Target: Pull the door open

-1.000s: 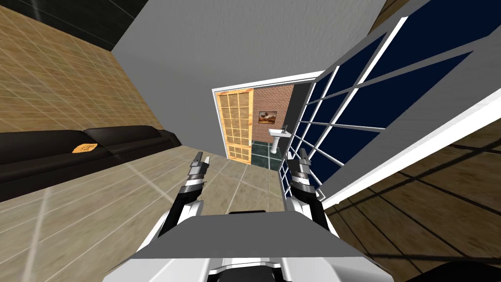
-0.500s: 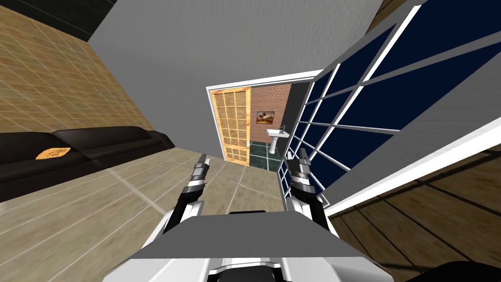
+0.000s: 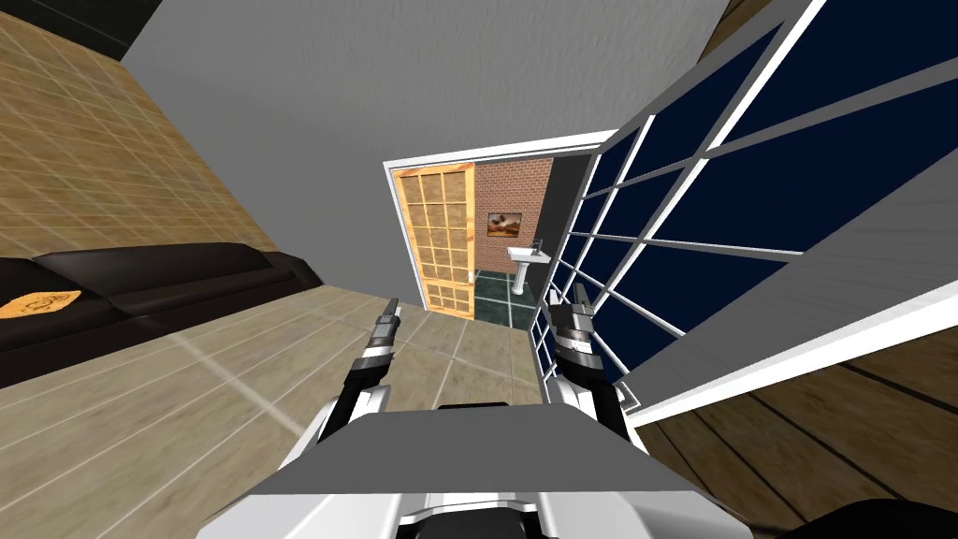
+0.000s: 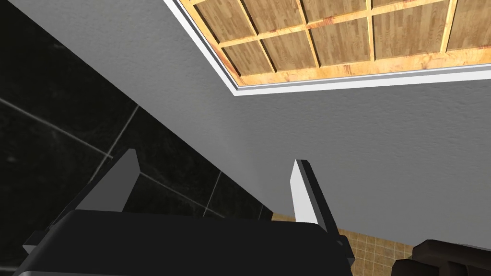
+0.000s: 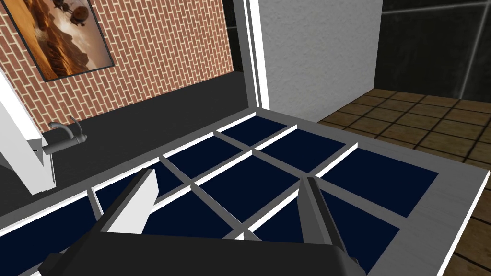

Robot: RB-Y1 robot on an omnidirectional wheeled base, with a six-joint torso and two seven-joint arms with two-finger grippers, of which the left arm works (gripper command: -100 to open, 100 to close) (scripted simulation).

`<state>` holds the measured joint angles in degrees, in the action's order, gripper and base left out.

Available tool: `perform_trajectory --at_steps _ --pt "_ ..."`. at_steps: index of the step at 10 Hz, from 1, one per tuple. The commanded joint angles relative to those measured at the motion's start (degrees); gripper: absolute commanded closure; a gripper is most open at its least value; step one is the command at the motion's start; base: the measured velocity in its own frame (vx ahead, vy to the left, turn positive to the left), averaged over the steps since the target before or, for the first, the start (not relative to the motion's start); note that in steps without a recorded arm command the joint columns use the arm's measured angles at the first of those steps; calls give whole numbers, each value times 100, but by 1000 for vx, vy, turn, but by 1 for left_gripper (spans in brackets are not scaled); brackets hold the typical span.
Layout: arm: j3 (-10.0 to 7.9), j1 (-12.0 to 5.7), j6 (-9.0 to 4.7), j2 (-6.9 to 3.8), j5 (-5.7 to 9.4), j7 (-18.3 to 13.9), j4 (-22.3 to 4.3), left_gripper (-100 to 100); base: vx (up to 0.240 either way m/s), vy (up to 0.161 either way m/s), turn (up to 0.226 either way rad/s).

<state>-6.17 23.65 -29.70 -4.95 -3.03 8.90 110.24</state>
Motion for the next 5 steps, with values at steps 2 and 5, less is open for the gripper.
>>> perform_trajectory --at_steps 2,5 --pt "-32 -50 -76 -16 -55 287 -237 -100 99 -17 -65" --pt "-78 -122 -172 -40 -117 614 -541 -100 98 -12 -66"
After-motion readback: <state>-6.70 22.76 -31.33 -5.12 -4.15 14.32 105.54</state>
